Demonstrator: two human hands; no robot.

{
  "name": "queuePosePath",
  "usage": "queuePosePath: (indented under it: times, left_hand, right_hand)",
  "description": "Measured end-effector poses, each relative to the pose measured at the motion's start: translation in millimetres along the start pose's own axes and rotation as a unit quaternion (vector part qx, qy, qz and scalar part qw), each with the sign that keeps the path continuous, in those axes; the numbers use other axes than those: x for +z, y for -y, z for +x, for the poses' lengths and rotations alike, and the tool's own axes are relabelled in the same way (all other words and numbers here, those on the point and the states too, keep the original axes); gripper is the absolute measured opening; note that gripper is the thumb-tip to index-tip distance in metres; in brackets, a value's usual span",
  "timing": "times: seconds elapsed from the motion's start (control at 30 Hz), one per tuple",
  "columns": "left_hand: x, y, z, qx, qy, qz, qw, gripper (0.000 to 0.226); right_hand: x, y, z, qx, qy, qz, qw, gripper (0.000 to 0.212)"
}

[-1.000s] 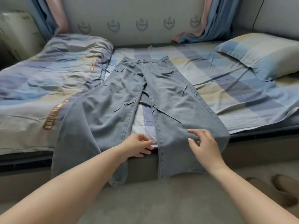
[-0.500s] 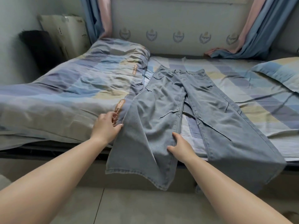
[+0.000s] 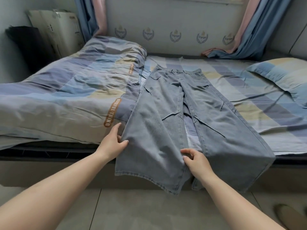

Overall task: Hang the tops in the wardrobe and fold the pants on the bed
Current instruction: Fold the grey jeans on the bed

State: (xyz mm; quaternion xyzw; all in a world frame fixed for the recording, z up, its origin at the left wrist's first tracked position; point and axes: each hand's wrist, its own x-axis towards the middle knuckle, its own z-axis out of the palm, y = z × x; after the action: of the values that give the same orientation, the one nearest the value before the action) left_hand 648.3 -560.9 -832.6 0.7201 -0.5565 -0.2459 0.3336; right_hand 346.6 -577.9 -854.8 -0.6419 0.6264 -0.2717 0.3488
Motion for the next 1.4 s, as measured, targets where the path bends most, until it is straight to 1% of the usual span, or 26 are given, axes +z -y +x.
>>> queuePosePath:
  times: [0.07,0.13,0.17,0.2,0.27,0.3,0.33,0.37,0.4,0.43,0.47,0.5,0.53,0.57,0.67,0.73,0.8,0.87,1.03,1.07,1.1,1.13,1.2,1.27,1.33,1.4]
  left_hand:
    - [-7.8,2.0,-2.0,0.011,-0.019,0.003,1.0,0.061]
    - [-15.5,2.7,-4.4,0.012,-0.013,0.004,1.0,0.043]
    - [-18.3,2.7,-6.6,0.0,0.004,-0.006,1.0,0.034]
    - [-20.4,2.4,-9.3,-0.017,0.024,-0.019,0.999,0.025]
    - [-23.1,-0.5,-15.8,-0.047,0.072,-0.059,0.995,0.015]
    - [-23.5,-3.3,-19.0,-0.054,0.094,-0.085,0.99,0.014]
    - [-23.4,-7.3,-21.8,-0.052,0.112,-0.107,0.987,0.016]
    - [-22.5,-12.5,-24.3,-0.038,0.125,-0.117,0.984,0.019]
    - [-21.2,-19.9,-26.8,-0.016,0.135,-0.109,0.985,0.023]
    - [-19.0,-29.9,-29.5,0.006,0.148,-0.095,0.984,0.028]
    - [-15.0,-41.9,-32.4,0.025,0.163,-0.084,0.983,0.035]
    - [-10.2,-54.3,-35.4,0.041,0.179,-0.079,0.98,0.042]
    - [-4.4,-65.3,-38.1,0.051,0.194,-0.082,0.976,0.047]
    - [1.2,-77.6,-40.7,0.055,0.203,-0.092,0.973,0.051]
    - [10.6,-105.5,-51.6,0.049,0.195,-0.128,0.971,0.048]
    - [15.9,-125.7,-58.4,0.051,0.204,-0.132,0.969,0.046]
    - [23.0,-147.3,-62.4,0.063,0.226,-0.166,0.958,0.046]
    - [37.0,-173.7,-61.1,0.085,0.243,-0.181,0.949,0.042]
    - [105.2,-267.6,-55.7,0.147,0.274,-0.161,0.937,0.038]
    - [124.2,-288.7,-58.2,0.154,0.284,-0.161,0.933,0.032]
    - [132.9,-297.6,-58.7,0.162,0.286,-0.154,0.932,0.024]
    - [162.3,-322.2,-63.7,0.173,0.307,-0.155,0.923,0.017]
    - [201.4,-341.1,-70.6,0.175,0.332,-0.141,0.916,0.011]
    - [251.5,-350.4,-83.0,0.168,0.363,-0.1,0.911,0.005]
    - [297.4,-339.6,-97.2,0.164,0.397,-0.047,0.902,0.003]
    - [330.6,-314.2,-109.3,0.157,0.422,-0.005,0.893,0.011]
  right_hand:
    - [-1.7,-2.3,-2.9,-0.001,-0.016,0.005,1.0,0.022]
    - [-0.3,-2.9,-6.0,0.004,0.003,-0.015,1.0,0.024]
    - [2.2,-3.2,-7.6,0.004,0.011,-0.046,0.999,0.027]
    - [4.9,-2.7,-8.6,-0.002,0.003,-0.084,0.996,0.03]
    - [8.5,5.4,-11.3,-0.044,-0.055,-0.126,0.99,0.032]
    - [10.6,13.8,-12.4,-0.079,-0.077,-0.118,0.987,0.029]
    - [13.3,24.6,-13.0,-0.111,-0.076,-0.101,0.986,0.026]
    - [17.7,38.1,-13.0,-0.126,-0.045,-0.067,0.989,0.024]
    - [22.9,56.1,-12.7,-0.115,0.008,-0.012,0.993,0.026]
    - [27.5,77.1,-12.7,-0.073,0.074,0.071,0.992,0.031]
    - [31.0,97.6,-9.5,-0.013,0.131,0.162,0.978,0.034]
    - [34.3,115.7,-3.3,0.046,0.166,0.217,0.961,0.035]
    - [35.5,132.4,3.4,0.079,0.184,0.225,0.953,0.035]
    - [33.9,145.8,10.7,0.084,0.193,0.189,0.959,0.034]
    - [19.4,165.4,23.8,0.055,0.181,0.05,0.981,0.017]
    - [-2.7,162.9,33.3,0.044,0.178,0.025,0.983,0.019]
    - [-31.5,155.3,38.9,0.041,0.171,0.036,0.984,0.021]
    - [-67.1,142.0,43.9,0.033,0.148,0.06,0.987,0.022]
    - [-183.6,91.2,51.2,0.029,0.031,0.096,0.994,0.03]
    - [-209.8,75.2,52.1,0.038,0.007,0.103,0.994,0.03]
    - [-221.2,67.2,53.2,0.046,0.0,0.11,0.993,0.031]
    - [-251.5,41.2,51.9,0.057,-0.025,0.111,0.992,0.032]
    - [-275.2,-2.1,50.3,0.09,-0.039,0.11,0.989,0.032]
    - [-286.4,-60.5,45.0,0.137,-0.027,0.092,0.986,0.026]
    - [-278.5,-114.5,37.6,0.189,0.006,0.069,0.979,0.022]
    - [-262.1,-158.4,36.7,0.218,0.021,0.096,0.971,0.026]
